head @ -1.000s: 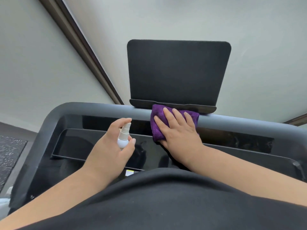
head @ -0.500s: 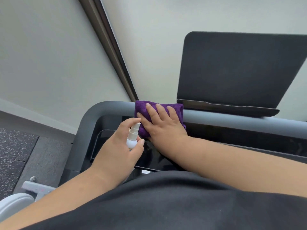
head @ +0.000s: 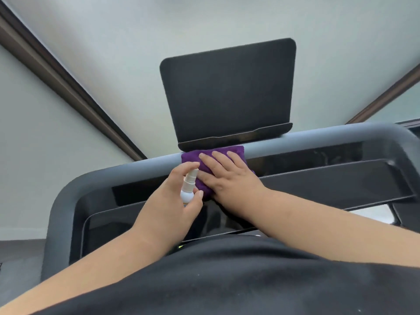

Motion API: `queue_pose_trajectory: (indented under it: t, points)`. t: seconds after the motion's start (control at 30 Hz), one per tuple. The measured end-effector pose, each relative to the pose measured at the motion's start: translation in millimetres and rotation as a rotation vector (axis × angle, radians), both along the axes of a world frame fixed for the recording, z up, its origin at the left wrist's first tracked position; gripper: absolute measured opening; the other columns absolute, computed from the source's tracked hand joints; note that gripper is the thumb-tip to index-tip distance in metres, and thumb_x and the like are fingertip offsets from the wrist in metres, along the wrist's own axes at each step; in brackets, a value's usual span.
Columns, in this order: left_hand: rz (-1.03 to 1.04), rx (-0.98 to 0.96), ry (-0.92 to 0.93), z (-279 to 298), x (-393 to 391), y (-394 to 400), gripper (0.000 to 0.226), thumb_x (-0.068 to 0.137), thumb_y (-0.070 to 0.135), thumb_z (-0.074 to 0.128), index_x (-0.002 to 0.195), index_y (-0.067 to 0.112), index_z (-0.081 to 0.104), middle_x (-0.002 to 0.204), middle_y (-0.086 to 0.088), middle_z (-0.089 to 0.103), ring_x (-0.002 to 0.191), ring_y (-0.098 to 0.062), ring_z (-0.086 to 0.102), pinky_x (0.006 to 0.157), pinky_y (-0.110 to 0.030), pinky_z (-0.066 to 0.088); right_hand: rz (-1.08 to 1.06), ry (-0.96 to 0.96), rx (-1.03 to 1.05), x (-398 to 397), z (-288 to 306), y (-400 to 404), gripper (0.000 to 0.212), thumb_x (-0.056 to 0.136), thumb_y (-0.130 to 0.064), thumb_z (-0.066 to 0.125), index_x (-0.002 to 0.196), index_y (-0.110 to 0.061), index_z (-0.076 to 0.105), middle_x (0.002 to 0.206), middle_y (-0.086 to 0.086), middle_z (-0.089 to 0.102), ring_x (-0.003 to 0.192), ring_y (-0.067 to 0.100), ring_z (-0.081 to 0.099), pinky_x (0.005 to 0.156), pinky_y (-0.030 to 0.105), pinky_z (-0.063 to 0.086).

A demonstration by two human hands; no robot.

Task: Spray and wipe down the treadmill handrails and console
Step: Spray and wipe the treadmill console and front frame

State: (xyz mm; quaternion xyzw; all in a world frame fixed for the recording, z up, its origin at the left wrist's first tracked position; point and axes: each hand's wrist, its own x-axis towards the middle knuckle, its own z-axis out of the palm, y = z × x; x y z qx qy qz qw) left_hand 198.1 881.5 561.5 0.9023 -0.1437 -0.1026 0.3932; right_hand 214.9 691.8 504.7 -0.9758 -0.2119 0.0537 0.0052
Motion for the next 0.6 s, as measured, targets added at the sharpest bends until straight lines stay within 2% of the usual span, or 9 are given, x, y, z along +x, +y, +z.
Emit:
queue_pose_trajectory:
  t: [0.13, 0.3, 0.43, 0.6]
  points:
    - [-0.104, 0.003, -0.017, 3.7, 0.7, -44.8, 0.06, 0.087, 0.032, 0.062, 0.119, 0.071, 0.029, 0.092, 0.02, 0.061, 0.074, -0.009, 0.061, 0.071, -0.02, 0.047, -0.206, -0.006, -0.006, -8.1, 1.7, -67.1, 0.072, 0.09, -0.043, 0.053, 0.155, -0.038, 0.022, 0.162, 0.001, 0.023, 0.145, 0.029, 0.025, 0.119, 0.048, 0.011]
    - [-0.166, 0.013, 0.001, 1.8, -3.2, -97.3, 0.06, 0.087, 0.033, 0.061, 0.12, 0.071, 0.028, 0.092, 0.017, 0.062, 0.068, -0.01, 0.061, 0.066, -0.023, 0.044, -0.365, -0.036, -0.003, -22.1, -2.6, -148.3, 0.078, 0.09, -0.05, 0.056, 0.155, -0.043, 0.014, 0.164, -0.001, 0.016, 0.148, 0.026, 0.016, 0.12, 0.045, -0.001]
    - [-0.168, 0.02, 0.028, -0.8, -8.5, -128.4, 0.061, 0.087, 0.031, 0.062, 0.118, 0.072, 0.029, 0.089, 0.017, 0.062, 0.062, -0.011, 0.06, 0.064, -0.026, 0.046, -0.52, -0.052, 0.023, -33.7, -7.5, -209.7, 0.073, 0.093, -0.052, 0.046, 0.155, -0.045, 0.008, 0.164, -0.002, 0.011, 0.149, 0.023, 0.006, 0.121, 0.043, -0.006]
    - [-0.133, 0.043, 0.027, -1.2, -14.6, -153.2, 0.059, 0.086, 0.033, 0.061, 0.12, 0.071, 0.031, 0.087, 0.015, 0.062, 0.059, -0.013, 0.06, 0.065, -0.033, 0.051, -0.596, -0.09, 0.085, -37.9, -8.2, -243.2, 0.067, 0.093, -0.052, 0.044, 0.154, -0.041, 0.019, 0.162, 0.004, 0.018, 0.147, 0.028, 0.01, 0.12, 0.047, -0.004]
